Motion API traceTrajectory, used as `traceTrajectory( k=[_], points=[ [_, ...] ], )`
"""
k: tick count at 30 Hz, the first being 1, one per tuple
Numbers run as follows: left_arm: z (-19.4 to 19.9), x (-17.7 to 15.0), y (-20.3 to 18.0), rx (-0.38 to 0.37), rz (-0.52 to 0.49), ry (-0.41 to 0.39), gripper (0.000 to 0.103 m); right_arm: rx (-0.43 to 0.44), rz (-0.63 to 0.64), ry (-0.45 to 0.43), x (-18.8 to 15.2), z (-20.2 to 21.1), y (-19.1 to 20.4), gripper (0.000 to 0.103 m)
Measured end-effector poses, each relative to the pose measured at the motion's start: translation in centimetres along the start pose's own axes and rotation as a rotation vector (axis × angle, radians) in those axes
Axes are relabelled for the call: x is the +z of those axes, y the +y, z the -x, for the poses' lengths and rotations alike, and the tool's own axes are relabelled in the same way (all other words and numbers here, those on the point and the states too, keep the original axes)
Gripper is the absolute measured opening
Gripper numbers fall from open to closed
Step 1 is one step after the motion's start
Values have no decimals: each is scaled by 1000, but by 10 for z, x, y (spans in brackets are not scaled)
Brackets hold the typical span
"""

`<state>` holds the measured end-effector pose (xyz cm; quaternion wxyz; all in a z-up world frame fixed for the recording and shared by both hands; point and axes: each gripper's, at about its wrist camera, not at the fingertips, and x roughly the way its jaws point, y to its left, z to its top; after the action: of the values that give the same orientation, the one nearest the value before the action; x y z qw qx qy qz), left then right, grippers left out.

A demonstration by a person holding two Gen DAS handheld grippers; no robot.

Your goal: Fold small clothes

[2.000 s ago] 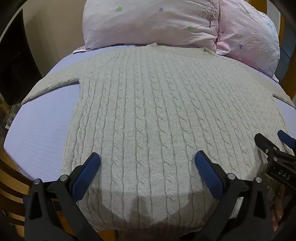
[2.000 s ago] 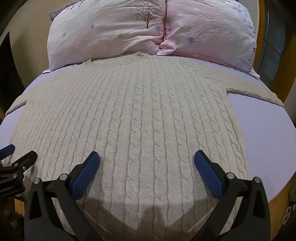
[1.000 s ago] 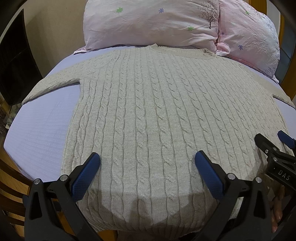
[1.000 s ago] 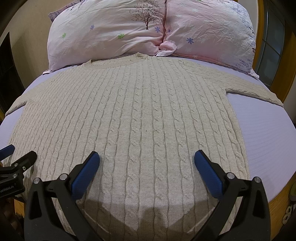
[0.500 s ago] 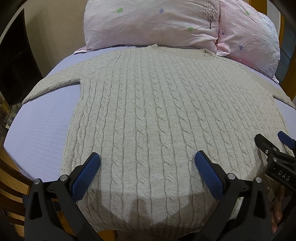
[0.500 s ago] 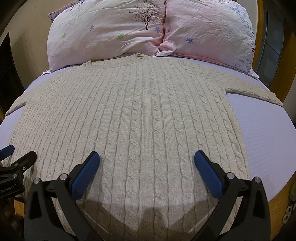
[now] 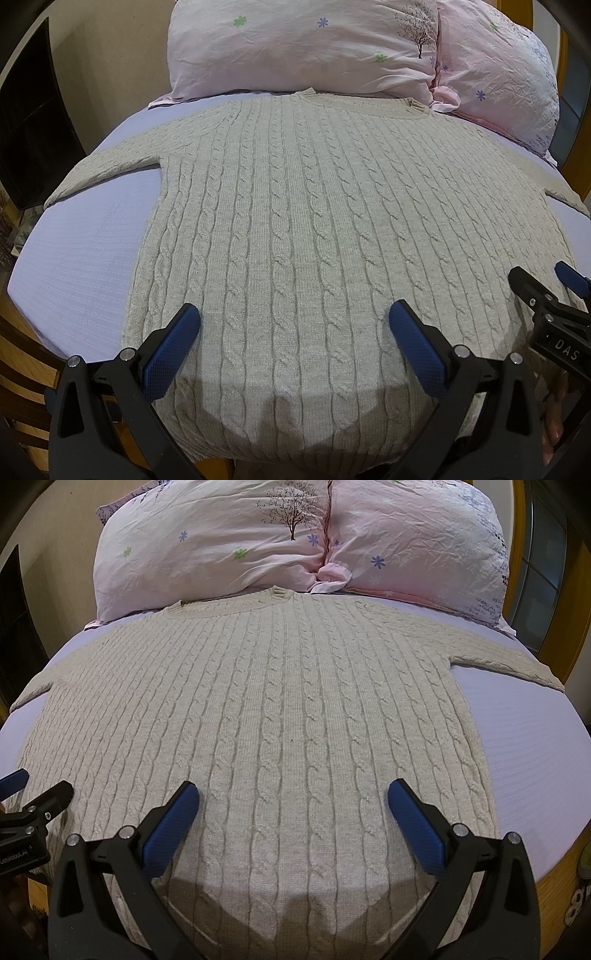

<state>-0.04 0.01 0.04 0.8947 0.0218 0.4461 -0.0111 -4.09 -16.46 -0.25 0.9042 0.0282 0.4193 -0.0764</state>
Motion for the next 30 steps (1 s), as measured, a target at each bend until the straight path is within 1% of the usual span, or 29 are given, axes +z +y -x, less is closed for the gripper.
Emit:
traceTrajectory(
  k=[25,30],
  points=[
    [0,0,0,0,0,-2,102,0,-1,0,0,0,0,101],
    [0,0,0,0,0,-3,102,2,4,2,-5,-2,5,101]
  ],
)
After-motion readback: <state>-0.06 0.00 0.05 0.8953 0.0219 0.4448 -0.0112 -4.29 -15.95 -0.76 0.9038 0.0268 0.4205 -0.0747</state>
